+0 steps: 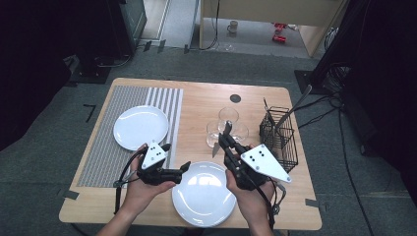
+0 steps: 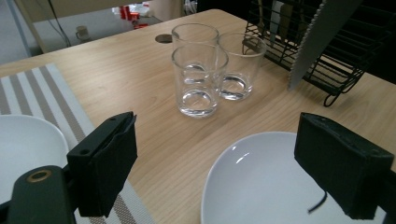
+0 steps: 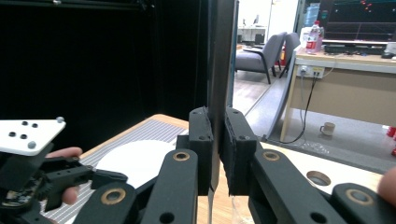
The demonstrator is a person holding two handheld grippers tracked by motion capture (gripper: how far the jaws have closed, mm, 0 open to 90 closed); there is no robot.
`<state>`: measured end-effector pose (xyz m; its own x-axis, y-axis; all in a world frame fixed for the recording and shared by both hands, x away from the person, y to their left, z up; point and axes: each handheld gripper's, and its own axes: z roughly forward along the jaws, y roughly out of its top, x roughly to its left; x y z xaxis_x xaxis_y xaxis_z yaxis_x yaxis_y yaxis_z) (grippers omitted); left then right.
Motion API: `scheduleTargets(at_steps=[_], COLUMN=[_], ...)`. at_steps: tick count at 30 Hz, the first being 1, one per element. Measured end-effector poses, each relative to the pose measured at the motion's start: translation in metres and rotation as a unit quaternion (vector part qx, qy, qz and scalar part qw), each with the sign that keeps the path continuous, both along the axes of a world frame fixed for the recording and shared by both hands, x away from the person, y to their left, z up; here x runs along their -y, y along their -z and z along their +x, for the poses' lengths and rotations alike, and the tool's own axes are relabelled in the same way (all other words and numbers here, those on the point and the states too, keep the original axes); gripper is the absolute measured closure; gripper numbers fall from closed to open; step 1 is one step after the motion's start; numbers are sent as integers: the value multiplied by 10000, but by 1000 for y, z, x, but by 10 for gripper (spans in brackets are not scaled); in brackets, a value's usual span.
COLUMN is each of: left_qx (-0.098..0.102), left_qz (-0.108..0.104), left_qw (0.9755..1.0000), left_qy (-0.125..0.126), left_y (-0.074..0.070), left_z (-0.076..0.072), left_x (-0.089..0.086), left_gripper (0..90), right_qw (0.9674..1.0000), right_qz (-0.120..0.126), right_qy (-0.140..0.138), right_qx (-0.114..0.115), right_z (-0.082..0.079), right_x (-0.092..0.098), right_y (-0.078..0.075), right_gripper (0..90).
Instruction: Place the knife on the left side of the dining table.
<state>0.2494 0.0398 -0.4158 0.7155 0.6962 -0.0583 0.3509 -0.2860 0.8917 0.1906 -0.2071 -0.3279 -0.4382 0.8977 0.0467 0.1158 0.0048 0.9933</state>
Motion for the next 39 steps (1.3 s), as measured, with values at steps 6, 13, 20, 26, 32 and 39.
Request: scheduleTargets(at_steps=[6, 13, 20, 26, 32, 39], left_qx=[-11, -21, -57, -75, -61, -57], left_qz=[-10, -121, -229, -291, -353, -534], left_qw=[9999, 9994, 9990, 9986, 9980, 9958], left_qy=[155, 310, 391, 447, 526, 738], left_y=[0, -3, -3, -3, -3, -5], left_z=[-2, -1, -1, 0, 1, 1], left_x=[7, 13, 16, 16, 17, 13], left_gripper=[149, 213, 247, 302, 374, 535], right_qw=[10000, 9996, 9992, 9988, 9980, 9973], right_qz=[26, 1, 5, -11, -6, -23], right_qy=[-90, -269, -395, -481, -612, -715], right_qx=[-15, -34, -88, -103, -153, -177], right_z=[0, 0, -1, -2, -2, -2], right_x=[-5, -16, -23, -28, -34, -38], right_y=[0, 1, 3, 3, 5, 6], right_gripper=[839, 839, 839, 839, 839, 839])
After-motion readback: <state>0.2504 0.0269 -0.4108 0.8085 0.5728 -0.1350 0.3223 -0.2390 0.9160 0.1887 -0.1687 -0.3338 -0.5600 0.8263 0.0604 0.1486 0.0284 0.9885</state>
